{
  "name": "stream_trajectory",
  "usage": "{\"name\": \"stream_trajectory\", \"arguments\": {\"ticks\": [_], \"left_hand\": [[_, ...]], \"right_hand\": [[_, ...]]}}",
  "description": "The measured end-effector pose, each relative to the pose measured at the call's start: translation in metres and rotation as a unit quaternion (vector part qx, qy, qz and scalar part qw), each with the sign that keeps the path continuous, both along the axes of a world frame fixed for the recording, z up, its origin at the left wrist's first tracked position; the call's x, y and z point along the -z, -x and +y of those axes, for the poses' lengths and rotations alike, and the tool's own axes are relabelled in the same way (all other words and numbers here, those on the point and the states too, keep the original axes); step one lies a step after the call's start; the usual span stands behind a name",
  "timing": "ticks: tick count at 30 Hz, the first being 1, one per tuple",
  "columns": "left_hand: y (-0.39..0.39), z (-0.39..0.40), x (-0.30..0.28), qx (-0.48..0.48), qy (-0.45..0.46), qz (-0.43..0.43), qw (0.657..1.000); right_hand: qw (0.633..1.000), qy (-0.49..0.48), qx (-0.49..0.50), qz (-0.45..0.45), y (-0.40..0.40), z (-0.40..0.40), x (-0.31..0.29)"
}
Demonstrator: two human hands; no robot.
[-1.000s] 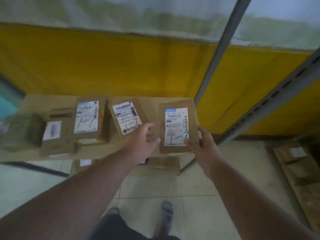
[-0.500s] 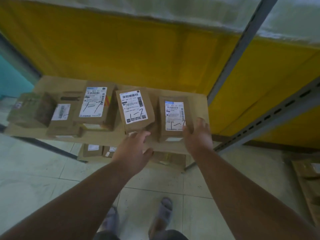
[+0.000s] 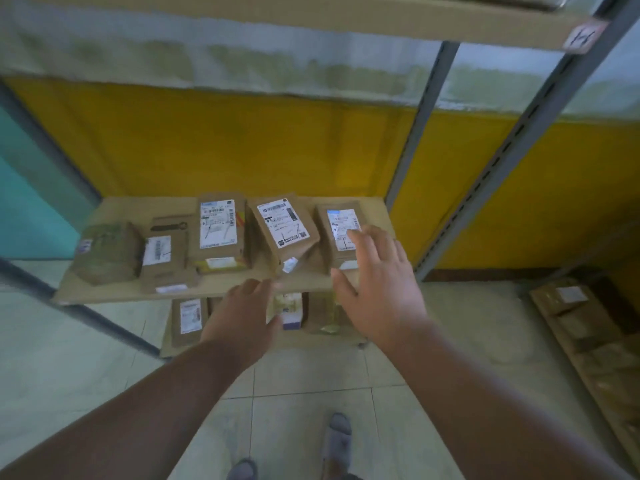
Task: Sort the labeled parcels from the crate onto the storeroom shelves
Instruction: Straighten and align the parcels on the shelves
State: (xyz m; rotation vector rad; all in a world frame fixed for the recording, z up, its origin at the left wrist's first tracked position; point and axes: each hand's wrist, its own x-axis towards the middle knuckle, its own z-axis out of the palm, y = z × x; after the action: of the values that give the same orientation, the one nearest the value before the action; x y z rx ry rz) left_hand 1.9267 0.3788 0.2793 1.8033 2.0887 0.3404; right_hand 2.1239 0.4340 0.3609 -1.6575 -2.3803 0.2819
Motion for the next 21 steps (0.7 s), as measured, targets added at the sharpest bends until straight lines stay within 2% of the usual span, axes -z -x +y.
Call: {"name": "stream_trajectory", "arguments": {"ticks": [8, 14, 21], "left_hand": [[0.047, -0.061, -0.077, -0.058, -0.078, 0.087, 0.992], [0.077, -0.103, -0.152, -0.127, -0.152, 0.135, 0.971], [0.146, -0.125, -0.221, -0.178, -0.202, 0.163, 0.949]], "right_hand": [[0.992, -0.059, -0.116, -0.008, 0.053, -0.035, -0.093], [0.968, -0.118, -0.222, 0.028, 0.099, -0.052, -0.154], [0.938, -0.183, -0.283, 0.083, 0.191, -0.070, -0.227]]}}
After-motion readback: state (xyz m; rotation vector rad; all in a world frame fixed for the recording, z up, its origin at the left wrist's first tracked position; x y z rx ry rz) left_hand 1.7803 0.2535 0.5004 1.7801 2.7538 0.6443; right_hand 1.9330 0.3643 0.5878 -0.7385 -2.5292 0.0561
